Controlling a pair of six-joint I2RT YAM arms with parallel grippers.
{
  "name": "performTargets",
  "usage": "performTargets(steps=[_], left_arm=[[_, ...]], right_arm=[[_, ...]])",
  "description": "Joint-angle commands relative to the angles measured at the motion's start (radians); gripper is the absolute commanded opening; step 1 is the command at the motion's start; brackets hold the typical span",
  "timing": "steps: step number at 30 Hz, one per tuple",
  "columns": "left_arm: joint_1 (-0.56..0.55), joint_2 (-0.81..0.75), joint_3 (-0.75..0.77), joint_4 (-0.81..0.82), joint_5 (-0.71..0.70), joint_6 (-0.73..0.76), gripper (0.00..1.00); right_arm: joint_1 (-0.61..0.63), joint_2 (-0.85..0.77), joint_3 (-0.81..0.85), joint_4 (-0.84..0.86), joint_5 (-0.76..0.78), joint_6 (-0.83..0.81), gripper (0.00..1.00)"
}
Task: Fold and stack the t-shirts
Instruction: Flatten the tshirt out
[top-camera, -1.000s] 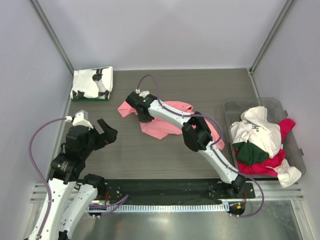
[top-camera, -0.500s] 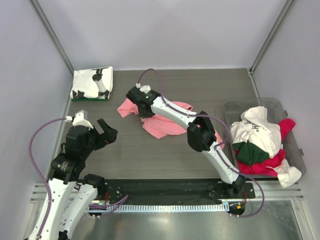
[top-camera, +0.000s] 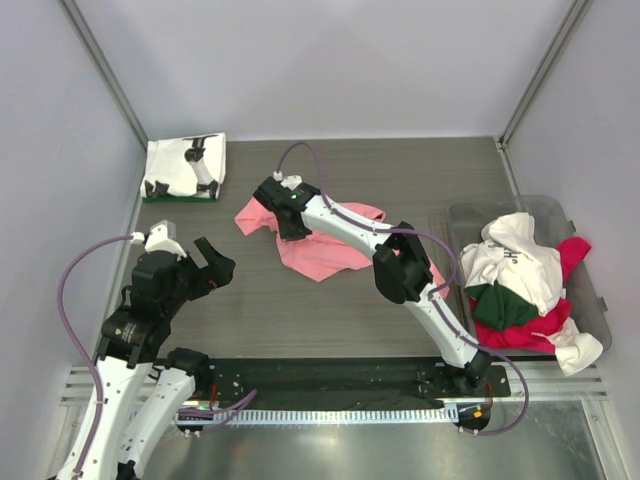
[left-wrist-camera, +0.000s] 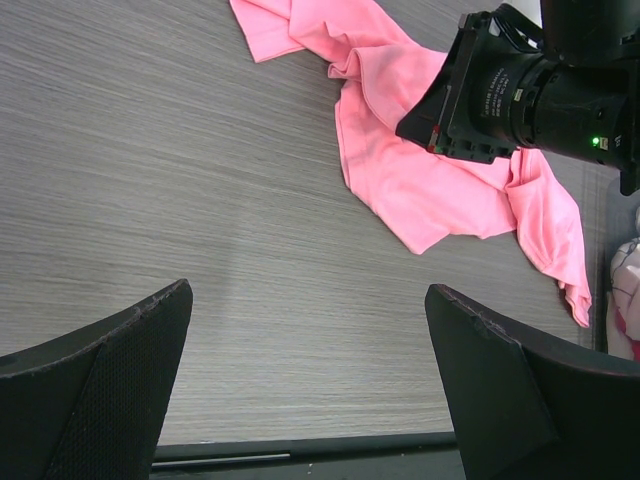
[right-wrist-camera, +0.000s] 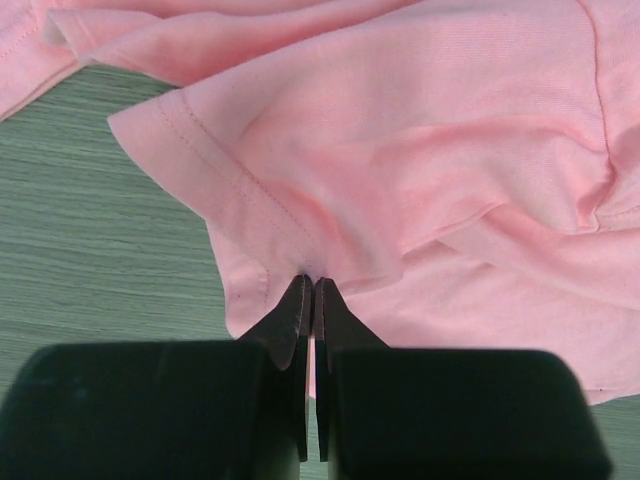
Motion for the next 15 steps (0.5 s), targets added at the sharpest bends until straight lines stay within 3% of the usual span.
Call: performTargets(steps=[1, 7, 15], left_arm=[[-0.002, 0.002, 0.005, 0.036, -0.011, 0.008, 1.00], [-0.004, 0.028, 0.004, 0.039, -0.030, 0.008, 1.00], [-0.004, 0.194, 0.022, 0.066, -0.032, 0.019, 1.00]], right_arm=[[0.002, -0.073, -0.009, 0.002, 0.002, -0.007, 0.01], [-0.010, -0.226, -0.170, 0.001, 0.084, -0.001, 0.01], [-0.153, -0.669, -0.569, 0.002, 0.176, 0.042, 0.01]])
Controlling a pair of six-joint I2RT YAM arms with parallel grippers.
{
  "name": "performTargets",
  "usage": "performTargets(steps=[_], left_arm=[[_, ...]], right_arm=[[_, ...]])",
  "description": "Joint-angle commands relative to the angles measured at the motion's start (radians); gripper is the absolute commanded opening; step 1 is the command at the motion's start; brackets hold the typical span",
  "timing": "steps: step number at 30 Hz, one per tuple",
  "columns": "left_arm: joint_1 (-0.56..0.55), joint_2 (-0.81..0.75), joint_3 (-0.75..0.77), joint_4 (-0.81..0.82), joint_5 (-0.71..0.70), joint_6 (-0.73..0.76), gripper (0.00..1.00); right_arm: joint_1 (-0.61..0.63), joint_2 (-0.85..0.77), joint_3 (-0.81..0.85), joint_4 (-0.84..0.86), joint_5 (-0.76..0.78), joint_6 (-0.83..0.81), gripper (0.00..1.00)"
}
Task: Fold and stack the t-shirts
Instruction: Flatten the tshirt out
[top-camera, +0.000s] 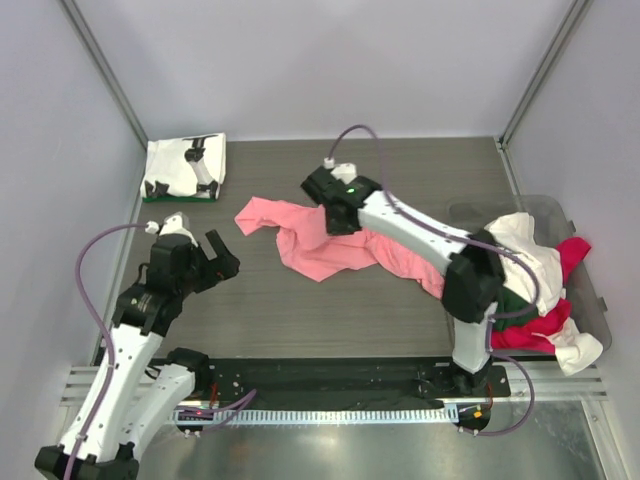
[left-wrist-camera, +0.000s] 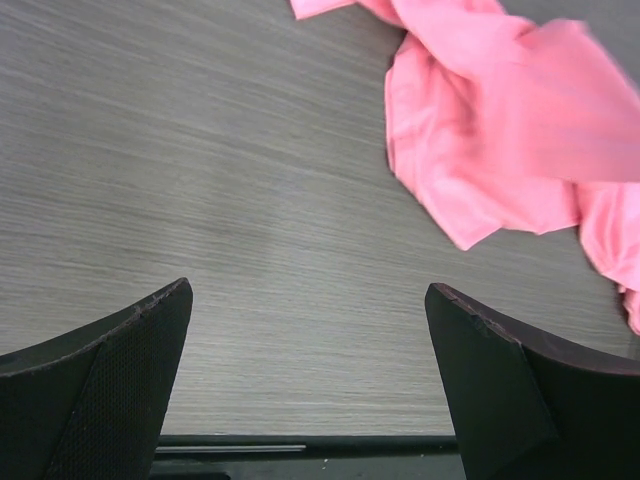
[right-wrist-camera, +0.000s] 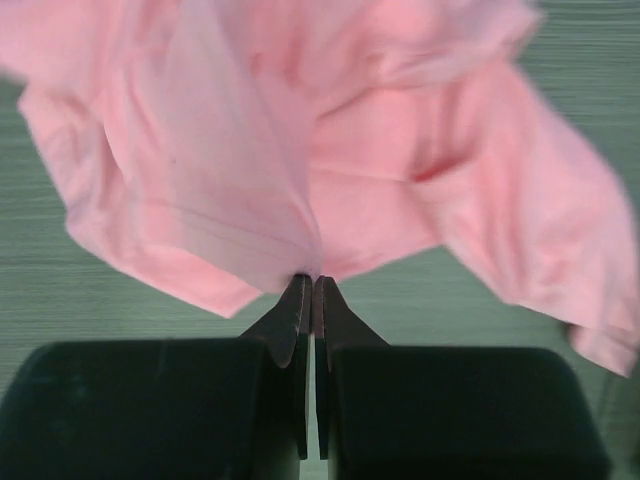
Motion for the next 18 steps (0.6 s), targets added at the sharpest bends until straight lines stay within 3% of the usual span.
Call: performTargets(steps=[1, 4, 7, 11, 18], left_arm=[[-0.004, 0.059, 0.016, 0.064, 0.000, 0.013, 1.00], [-0.002, 0.118, -0.010, 0.130, 0.013, -0.013, 0.96], [-0.001, 0.183, -0.044, 0.212, 0.010, -0.038, 0.84], [-0.002, 0.306, -0.061, 0.311, 0.008, -0.061, 0.81], [-0.002, 0.624, -0.021, 0.475, 0.008, -0.065, 0.74]], right_arm=[[-0.098, -0.259, -0.133, -0.001, 0.081, 0.033, 0.01], [-0.185, -0.408, -0.255, 0.016, 0.066, 0.017, 0.01], [-0.254, -0.508, -0.342, 0.015, 0.063, -0.009, 0.01], [-0.359, -0.617, -0.440, -0.002, 0.054, -0.029, 0.01], [-0.422, -0.669, -0.544, 0.019, -0.018, -0.087, 0.01]])
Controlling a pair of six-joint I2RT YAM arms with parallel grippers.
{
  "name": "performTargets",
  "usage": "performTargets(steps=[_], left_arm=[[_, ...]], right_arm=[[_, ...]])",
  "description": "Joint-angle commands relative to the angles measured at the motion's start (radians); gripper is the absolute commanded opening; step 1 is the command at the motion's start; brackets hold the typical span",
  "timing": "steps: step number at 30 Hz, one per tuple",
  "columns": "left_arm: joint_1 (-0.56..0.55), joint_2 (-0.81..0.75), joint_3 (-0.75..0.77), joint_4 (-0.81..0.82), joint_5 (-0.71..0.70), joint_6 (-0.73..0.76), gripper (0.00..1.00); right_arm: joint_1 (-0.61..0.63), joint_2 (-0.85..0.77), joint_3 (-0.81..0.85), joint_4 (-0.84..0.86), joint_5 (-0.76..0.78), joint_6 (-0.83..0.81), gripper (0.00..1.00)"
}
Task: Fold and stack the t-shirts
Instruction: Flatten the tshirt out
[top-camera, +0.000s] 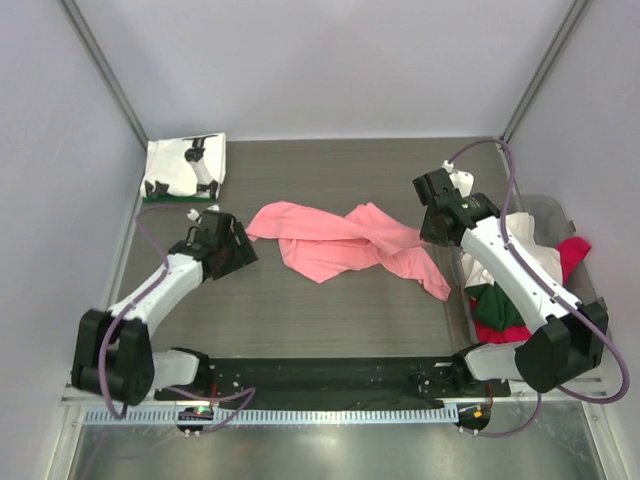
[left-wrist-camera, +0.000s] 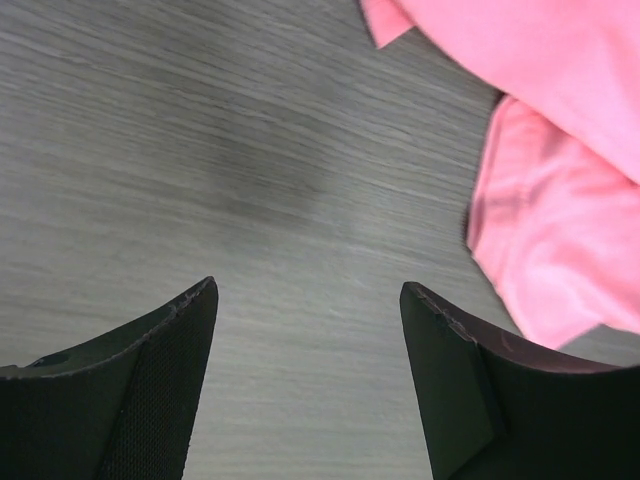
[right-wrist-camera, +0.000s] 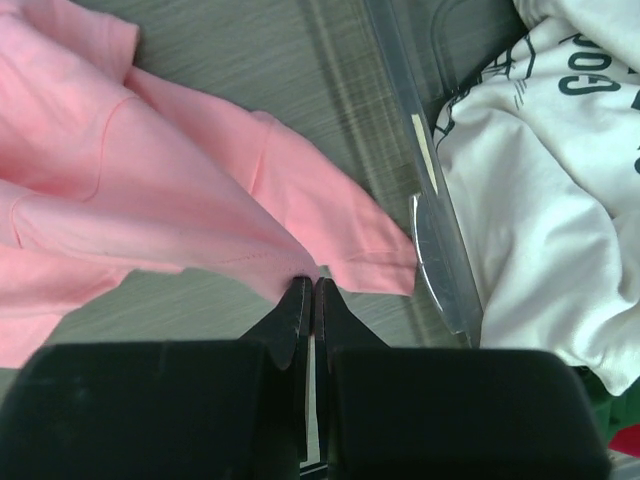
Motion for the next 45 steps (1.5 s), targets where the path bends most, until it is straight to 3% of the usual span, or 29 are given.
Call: performTargets(steps=[1, 3, 10, 15, 19, 29, 33, 37, 41, 45], left_arm=[[0.000, 0.115, 0.045, 0.131, -0.007, -0.013, 0.74], [0.003, 0.158, 0.080, 0.158, -0.008, -0.017, 0.74], [0.029, 0.344, 0.195, 0.206, -0.013, 0.035, 0.56], [0.038, 0.466, 0.240, 0.208, -0.019, 0.043, 0.50], [0.043, 0.519, 0.260, 0.209, -0.028, 0.048, 0.40], [0.043, 0.588, 0.281, 0.209, -0.051, 0.056, 0.30], [0.041, 0.615, 0.301, 0.209, -0.047, 0.056, 0.21], [0.043, 0.623, 0.317, 0.209, -0.033, 0.045, 0.00], [0.043, 0.544, 0.317, 0.144, -0.068, 0.043, 0.00], [0.044, 0.361, 0.350, 0.027, -0.146, 0.092, 0.00]], right_arm=[[-0.002, -0.044, -0.024, 0.026, -0.040, -0.044, 0.01], [-0.005, -0.052, -0.036, 0.032, -0.043, -0.053, 0.01], [-0.017, -0.052, -0.060, 0.051, -0.066, -0.078, 0.01], [-0.026, -0.038, -0.050, 0.058, -0.084, -0.092, 0.01], [-0.031, -0.032, -0.041, 0.060, -0.089, -0.099, 0.01], [-0.048, -0.032, -0.040, 0.060, -0.104, -0.109, 0.01], [-0.051, -0.032, -0.047, 0.060, -0.109, -0.110, 0.01], [-0.058, -0.030, -0.050, 0.060, -0.114, -0.109, 0.01], [-0.077, -0.033, -0.032, 0.057, -0.130, -0.113, 0.01], [-0.095, -0.035, 0.078, 0.025, -0.144, -0.113, 0.01]])
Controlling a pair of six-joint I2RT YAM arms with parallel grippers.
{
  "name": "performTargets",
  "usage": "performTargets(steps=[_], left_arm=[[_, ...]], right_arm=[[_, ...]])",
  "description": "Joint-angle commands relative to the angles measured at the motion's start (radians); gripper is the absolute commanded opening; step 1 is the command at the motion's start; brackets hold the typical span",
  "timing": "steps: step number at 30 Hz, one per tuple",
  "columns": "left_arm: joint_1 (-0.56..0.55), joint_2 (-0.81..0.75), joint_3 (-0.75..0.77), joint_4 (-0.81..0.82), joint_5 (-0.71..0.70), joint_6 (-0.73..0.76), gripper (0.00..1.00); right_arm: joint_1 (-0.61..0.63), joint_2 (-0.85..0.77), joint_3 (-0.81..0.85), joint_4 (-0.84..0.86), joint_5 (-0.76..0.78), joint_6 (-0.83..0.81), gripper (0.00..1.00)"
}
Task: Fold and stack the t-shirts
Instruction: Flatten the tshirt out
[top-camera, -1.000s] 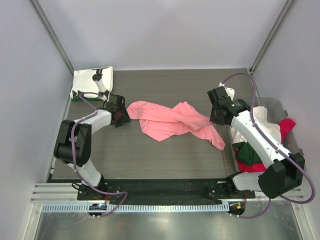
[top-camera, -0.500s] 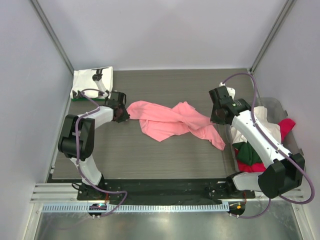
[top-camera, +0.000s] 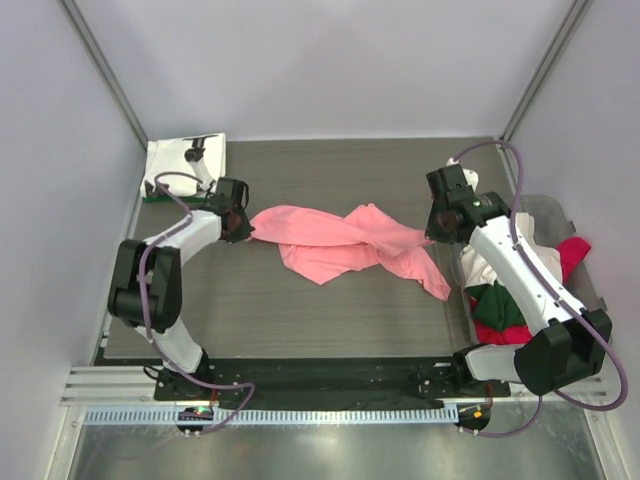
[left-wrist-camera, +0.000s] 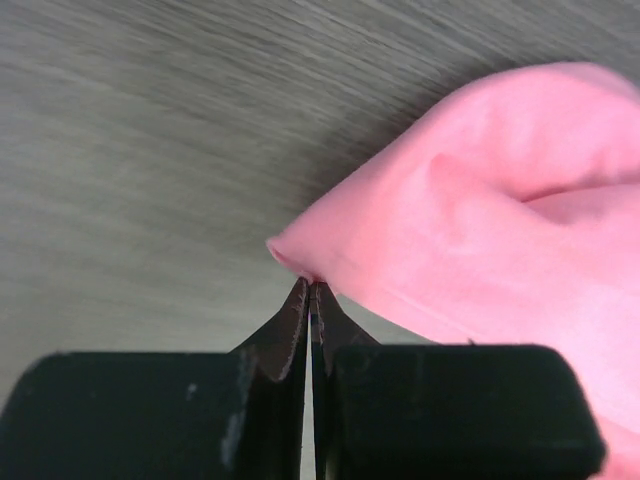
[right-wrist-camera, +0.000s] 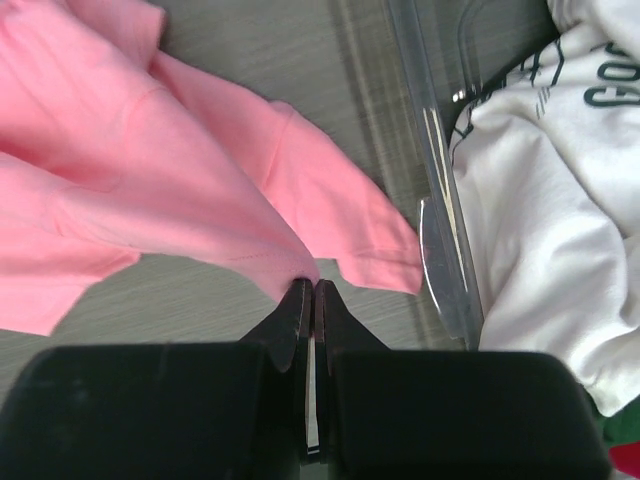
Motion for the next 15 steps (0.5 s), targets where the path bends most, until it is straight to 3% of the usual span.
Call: performTargets(steps=[1, 9, 15], left_arm=[[0.004, -0.234, 0.040, -0.127, -0.109, 0.048, 0.00], [0.010, -0.584, 0.266, -0.420, -0.205, 0.167, 0.00], [0.010, -0.722, 0.465, -0.536, -0.219, 0.192, 0.00]], right_arm=[[-0.015, -0.011, 0.137, -0.018, -0.007, -0.014, 0.01], [-0.017, -0.011, 0.467, -0.137, -0.039, 0.016, 0.01], [-0.018, -0.074, 0.658, -0.158, -0.124, -0.013, 0.01]])
